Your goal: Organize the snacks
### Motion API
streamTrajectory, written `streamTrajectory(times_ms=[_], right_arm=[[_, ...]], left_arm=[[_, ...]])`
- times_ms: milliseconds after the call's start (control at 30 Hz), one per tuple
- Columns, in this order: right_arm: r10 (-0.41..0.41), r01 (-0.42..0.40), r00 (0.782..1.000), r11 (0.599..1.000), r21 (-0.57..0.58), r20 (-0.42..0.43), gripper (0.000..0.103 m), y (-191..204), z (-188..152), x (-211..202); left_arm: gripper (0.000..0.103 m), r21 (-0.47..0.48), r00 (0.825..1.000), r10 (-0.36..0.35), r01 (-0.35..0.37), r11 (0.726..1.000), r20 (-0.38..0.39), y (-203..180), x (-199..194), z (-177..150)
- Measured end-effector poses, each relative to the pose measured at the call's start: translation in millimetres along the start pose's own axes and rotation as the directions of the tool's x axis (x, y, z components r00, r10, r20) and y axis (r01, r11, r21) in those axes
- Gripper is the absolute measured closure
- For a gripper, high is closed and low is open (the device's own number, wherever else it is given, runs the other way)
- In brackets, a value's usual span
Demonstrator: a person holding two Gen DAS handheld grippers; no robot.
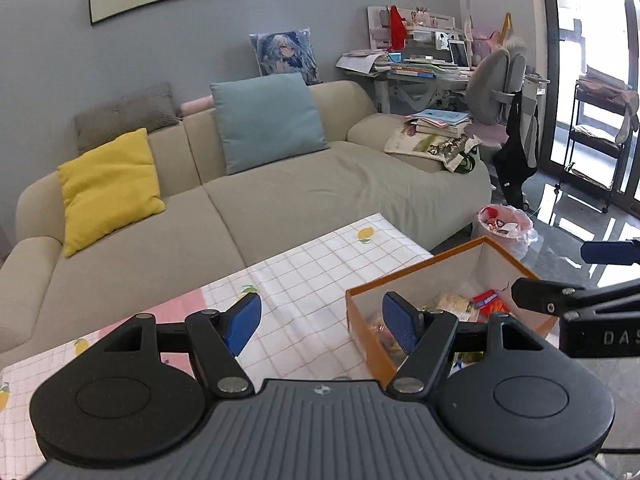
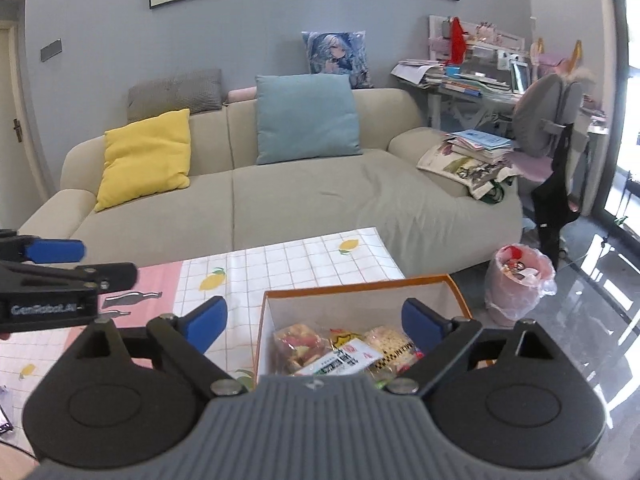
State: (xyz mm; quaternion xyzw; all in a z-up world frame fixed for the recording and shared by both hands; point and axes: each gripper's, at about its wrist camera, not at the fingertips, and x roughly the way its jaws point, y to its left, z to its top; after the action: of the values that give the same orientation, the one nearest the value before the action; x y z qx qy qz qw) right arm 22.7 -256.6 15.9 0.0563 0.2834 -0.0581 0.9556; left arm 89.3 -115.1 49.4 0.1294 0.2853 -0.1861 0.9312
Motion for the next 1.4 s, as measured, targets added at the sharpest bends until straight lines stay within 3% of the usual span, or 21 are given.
streamTrajectory(times_ms=[333, 500, 667, 933, 1400], right_arm=[[-0.047, 0.044, 0.993, 0.999, -0.030, -0.113, 0.010, 8, -47, 14], [-0.055, 0.046, 0.987, 0.997, -0.062, -0.154, 0.007, 17, -73, 12], [-0.037, 0.023, 0.983, 0.997, -0.080, -0.181, 0.007, 31, -86, 12], [-0.012, -0.015, 0.985, 0.987, -0.160, -0.170, 0.006, 58, -88, 9], [-0.016, -0.010, 0.987, 0.987, -0.161, -0.161, 0.006, 58, -86, 8]], left_arm=[[0.022, 0.068, 0.994, 0.042, -0.035, 0.997, -0.096, -5, -6, -50], [0.022, -0.025, 0.988, -0.015, 0.011, 1.000, -0.152, 7, -8, -73], [0.021, -0.125, 0.979, -0.006, -0.020, 0.992, -0.202, 25, -10, -95], [0.022, -0.201, 0.973, 0.037, -0.083, 0.976, -0.226, 44, -11, -103], [0.022, -0.226, 0.970, 0.038, -0.094, 0.970, -0.239, 49, -10, -103]])
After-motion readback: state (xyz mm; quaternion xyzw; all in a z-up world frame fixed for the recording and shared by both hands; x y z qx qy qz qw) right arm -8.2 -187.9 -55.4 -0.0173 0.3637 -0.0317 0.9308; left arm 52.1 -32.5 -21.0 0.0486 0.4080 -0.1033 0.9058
